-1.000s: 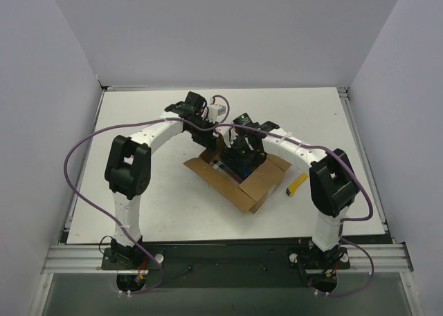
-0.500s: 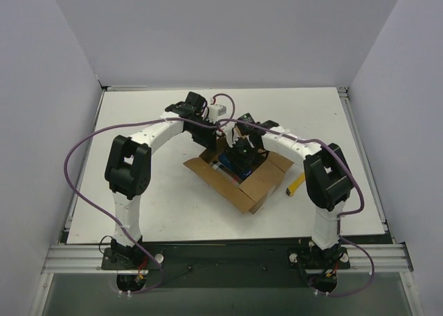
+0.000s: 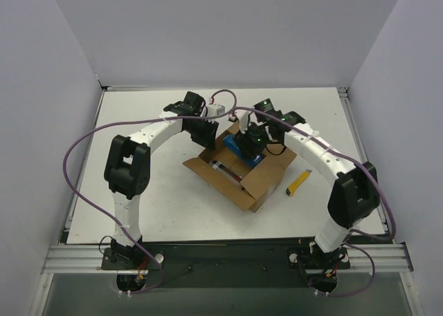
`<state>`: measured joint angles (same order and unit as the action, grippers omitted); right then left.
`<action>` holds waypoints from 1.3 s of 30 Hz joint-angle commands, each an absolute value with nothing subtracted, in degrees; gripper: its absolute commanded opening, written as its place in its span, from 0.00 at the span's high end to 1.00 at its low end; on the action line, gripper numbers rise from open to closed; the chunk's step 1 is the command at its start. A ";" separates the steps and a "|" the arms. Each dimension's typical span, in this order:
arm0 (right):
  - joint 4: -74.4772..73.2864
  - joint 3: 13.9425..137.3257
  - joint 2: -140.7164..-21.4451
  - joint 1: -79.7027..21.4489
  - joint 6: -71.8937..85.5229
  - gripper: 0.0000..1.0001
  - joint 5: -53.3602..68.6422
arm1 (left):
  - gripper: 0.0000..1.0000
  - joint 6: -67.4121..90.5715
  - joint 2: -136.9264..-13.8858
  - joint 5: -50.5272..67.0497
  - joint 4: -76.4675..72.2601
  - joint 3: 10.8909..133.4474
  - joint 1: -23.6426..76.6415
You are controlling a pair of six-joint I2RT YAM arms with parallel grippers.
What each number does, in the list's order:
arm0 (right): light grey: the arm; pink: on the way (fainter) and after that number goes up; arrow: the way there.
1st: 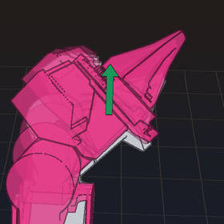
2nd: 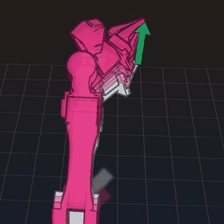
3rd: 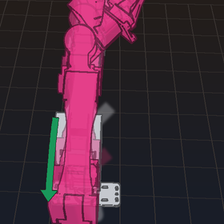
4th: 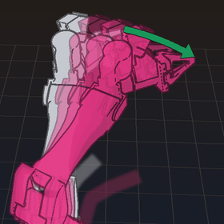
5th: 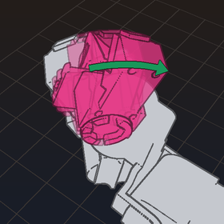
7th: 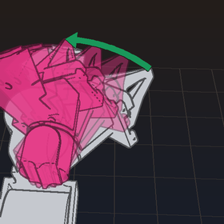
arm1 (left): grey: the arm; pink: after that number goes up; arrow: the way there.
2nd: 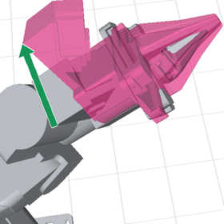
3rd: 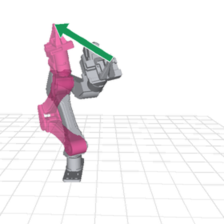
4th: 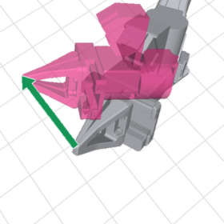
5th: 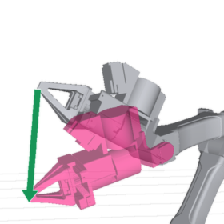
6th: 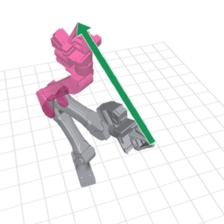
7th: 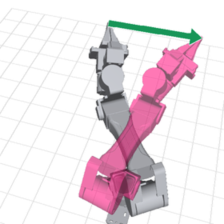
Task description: Unpack the express box
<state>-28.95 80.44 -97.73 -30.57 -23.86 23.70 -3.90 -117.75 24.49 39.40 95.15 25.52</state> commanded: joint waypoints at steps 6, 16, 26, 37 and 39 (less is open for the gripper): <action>-31.91 82.00 -85.17 -11.64 -16.71 0.77 27.08 | 0.64 -6.67 -117.59 27.60 43.94 96.50 24.17; -25.94 76.29 -92.37 11.50 -23.28 0.77 12.41 | 0.64 -5.98 -117.16 29.09 43.95 98.09 24.43; -12.57 69.44 -100.36 11.26 -29.62 0.74 -9.14 | 0.64 -5.71 -114.96 28.83 43.33 95.28 24.52; -19.95 74.16 -96.61 -4.21 -19.08 0.23 -7.56 | 0.63 -6.68 -113.20 27.95 43.51 94.48 24.52; -20.48 75.23 -95.02 -7.45 -17.50 0.22 -7.21 | 0.63 -6.59 -113.29 27.95 43.33 94.83 24.52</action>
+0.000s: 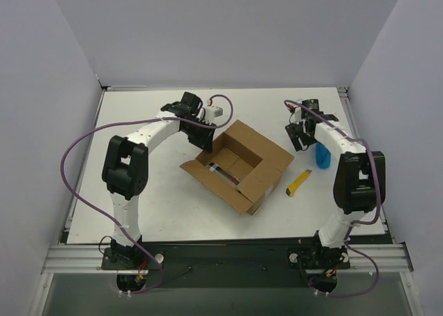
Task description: Unpack the express box
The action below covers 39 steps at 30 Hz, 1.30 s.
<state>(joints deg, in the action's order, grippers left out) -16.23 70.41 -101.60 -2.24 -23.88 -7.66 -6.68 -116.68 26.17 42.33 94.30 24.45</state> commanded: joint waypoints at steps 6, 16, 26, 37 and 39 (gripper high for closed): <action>-22.68 81.21 -90.01 -14.14 -14.68 0.29 2.26 | 0.63 -6.68 -114.17 28.39 43.51 96.24 24.52; -19.43 74.28 -91.57 -32.42 -17.05 0.36 10.01 | 0.62 -4.57 -115.14 28.03 42.45 96.41 24.43; -17.84 67.15 -92.55 -41.74 -11.96 0.00 14.83 | 0.63 -2.29 -111.89 30.76 39.91 92.82 23.38; -12.05 62.23 -99.40 -46.14 -8.61 0.00 17.32 | 0.67 -0.70 -109.52 35.42 39.55 87.55 23.73; -11.16 61.61 -100.36 -46.05 -10.71 0.00 16.35 | 0.67 -0.97 -108.90 35.68 39.11 86.84 23.64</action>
<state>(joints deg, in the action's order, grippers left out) -13.08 63.33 -98.63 -45.45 -9.80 17.23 -2.98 -113.36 30.96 39.99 87.94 23.77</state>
